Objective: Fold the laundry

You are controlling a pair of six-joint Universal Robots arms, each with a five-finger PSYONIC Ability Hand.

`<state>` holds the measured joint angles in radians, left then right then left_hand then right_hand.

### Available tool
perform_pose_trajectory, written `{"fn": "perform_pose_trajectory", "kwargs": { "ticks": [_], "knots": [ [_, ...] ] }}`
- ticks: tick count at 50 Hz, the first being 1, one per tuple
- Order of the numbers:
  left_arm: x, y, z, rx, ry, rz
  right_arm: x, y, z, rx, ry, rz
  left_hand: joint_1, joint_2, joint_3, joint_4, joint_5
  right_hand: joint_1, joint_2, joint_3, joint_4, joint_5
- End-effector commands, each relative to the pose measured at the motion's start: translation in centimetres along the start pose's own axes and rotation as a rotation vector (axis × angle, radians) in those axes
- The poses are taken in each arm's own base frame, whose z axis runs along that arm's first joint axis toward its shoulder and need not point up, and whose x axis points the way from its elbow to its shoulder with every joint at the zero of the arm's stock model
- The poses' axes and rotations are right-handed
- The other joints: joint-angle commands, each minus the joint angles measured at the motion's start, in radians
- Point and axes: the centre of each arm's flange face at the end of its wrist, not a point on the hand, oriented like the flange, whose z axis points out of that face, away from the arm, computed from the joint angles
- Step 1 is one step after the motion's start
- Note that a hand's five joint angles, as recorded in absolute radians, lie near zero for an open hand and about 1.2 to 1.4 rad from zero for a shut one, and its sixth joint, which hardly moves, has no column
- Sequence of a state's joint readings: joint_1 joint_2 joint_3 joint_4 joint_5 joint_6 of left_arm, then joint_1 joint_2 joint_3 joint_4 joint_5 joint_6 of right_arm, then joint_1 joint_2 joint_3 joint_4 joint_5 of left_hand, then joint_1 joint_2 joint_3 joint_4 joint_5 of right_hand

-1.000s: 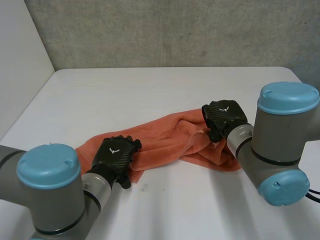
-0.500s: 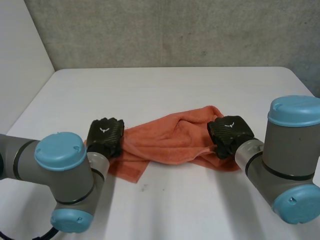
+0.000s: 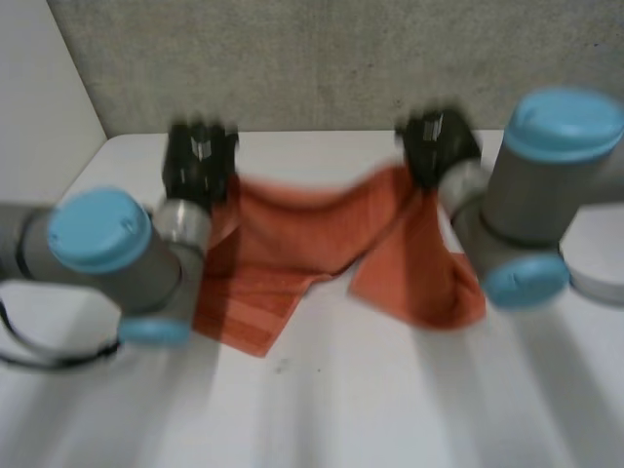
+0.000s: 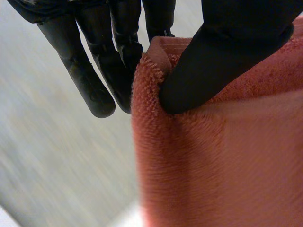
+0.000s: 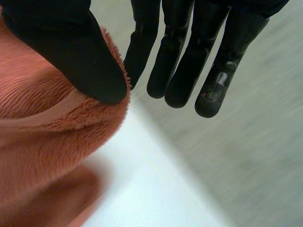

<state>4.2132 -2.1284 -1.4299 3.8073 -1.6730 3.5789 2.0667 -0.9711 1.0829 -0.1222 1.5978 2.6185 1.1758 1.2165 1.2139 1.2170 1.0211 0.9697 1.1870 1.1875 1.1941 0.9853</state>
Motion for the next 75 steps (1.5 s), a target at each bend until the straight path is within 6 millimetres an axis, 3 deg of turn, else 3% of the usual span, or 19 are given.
{"fn": "perform_pose_trajectory", "kwargs": {
  "ticks": [1,2,4,7,9,15,19,20,27,30,31,32,35,40,45,48,56,67,75],
  "knots": [
    [-5.6,-12.0,4.4,0.461,-0.175,0.017,9.4,-13.8,1.2,0.579,0.404,0.149,0.220,0.180,0.182,0.179,0.201,0.427,0.209,0.209,0.202,0.236],
    [-6.7,-14.0,4.2,0.533,-0.215,0.005,10.8,-16.0,-0.1,0.671,0.449,0.165,0.220,0.180,0.182,0.179,0.201,0.427,0.209,0.209,0.202,0.236],
    [-7.4,-15.7,3.8,0.589,-0.240,-0.010,11.3,-17.2,-1.2,0.712,0.454,0.166,0.220,0.180,0.182,0.179,0.201,0.427,0.209,0.209,0.202,0.236],
    [-7.7,-16.3,3.3,0.608,-0.240,-0.025,10.8,-17.1,-2.3,0.689,0.391,0.139,0.220,0.180,0.182,0.179,0.201,0.427,0.209,0.209,0.202,0.236],
    [-7.0,-14.7,1.9,0.525,-0.190,-0.042,10.1,-16.2,-2.5,0.650,0.334,0.124,0.220,0.180,0.182,0.179,0.201,0.427,0.209,0.209,0.202,0.236],
    [-5.0,-9.9,-0.4,0.320,-0.088,-0.056,6.4,-9.4,-2.9,0.339,0.087,0.091,0.220,0.180,0.182,0.179,0.201,0.427,0.209,0.209,0.202,0.236],
    [-3.6,-4.6,-3.3,0.111,-0.013,-0.045,4.1,-4.5,-4.1,0.081,-0.057,0.080,0.220,0.180,0.182,0.179,0.201,0.427,0.209,0.209,0.202,0.236],
    [-3.1,-2.9,-4.3,0.044,0.010,-0.040,4.1,-4.5,-4.1,0.080,-0.057,0.080,0.220,0.180,0.182,0.179,0.201,0.427,0.209,0.209,0.202,0.236],
    [-1.1,1.3,-7.7,-0.142,0.099,-0.032,0.6,2.6,-4.7,-0.193,-0.181,0.054,0.220,0.180,0.182,0.179,0.201,0.427,0.209,0.209,0.202,0.236],
    [-0.6,1.6,-8.7,-0.186,0.128,-0.033,0.4,3.2,-4.6,-0.213,-0.180,0.065,0.220,0.180,0.182,0.179,0.201,0.427,0.209,0.209,0.202,0.236],
    [-0.6,1.6,-8.7,-0.186,0.128,-0.033,0.2,3.7,-4.7,-0.233,-0.177,0.082,0.220,0.180,0.182,0.179,0.201,0.239,0.021,0.021,0.014,0.049],
    [-0.4,1.5,-9.0,-0.202,0.143,-0.033,0.1,4.0,-4.9,-0.251,-0.173,0.115,0.220,0.180,0.182,0.179,0.201,-0.199,-0.416,-0.417,-0.424,-0.389],
    [0.2,0.3,-9.4,-0.196,0.173,-0.038,-0.3,4.7,-5.4,-0.288,-0.163,0.229,0.220,0.180,0.182,0.179,0.201,-0.549,-0.766,-0.767,-0.773,-0.739],
    [-0.1,-3.5,-9.8,-0.125,0.186,-0.049,-1.0,5.7,-6.1,-0.309,-0.134,0.449,0.220,0.180,0.182,0.179,0.201,-0.726,-0.943,-0.944,-0.950,-0.916],
    [-0.1,-7.7,-10.6,-0.036,0.208,-0.064,-1.4,6.5,-6.9,-0.316,-0.109,0.614,0.220,0.180,0.182,0.179,0.201,-0.795,-1.012,-1.013,-1.020,-0.985],
    [-0.4,-12.0,-11.4,0.076,0.216,-0.087,-1.9,5.8,-7.4,-0.288,-0.114,0.677,0.220,0.180,0.182,0.179,0.201,-0.795,-1.012,-1.013,-1.020,-0.985],
    [-1.4,-17.3,-12.5,0.192,0.218,-0.116,-4.7,4.1,-7.6,-0.222,-0.186,0.707,0.220,0.180,0.182,0.179,0.201,-0.795,-1.012,-1.013,-1.020,-0.985],
    [-2.7,-20.7,-15.2,0.260,0.236,-0.138,-6.3,3.8,-4.0,-0.080,-0.126,0.754,0.220,0.180,0.182,0.179,0.201,-0.795,-1.012,-1.013,-1.020,-0.985],
    [-3.9,-21.8,-16.1,0.282,0.218,-0.142,-8.0,6.6,-2.4,-0.133,-0.095,0.743,0.220,0.180,0.182,0.179,0.201,-0.745,-0.962,-0.962,-0.969,-0.935]
  ]
}}
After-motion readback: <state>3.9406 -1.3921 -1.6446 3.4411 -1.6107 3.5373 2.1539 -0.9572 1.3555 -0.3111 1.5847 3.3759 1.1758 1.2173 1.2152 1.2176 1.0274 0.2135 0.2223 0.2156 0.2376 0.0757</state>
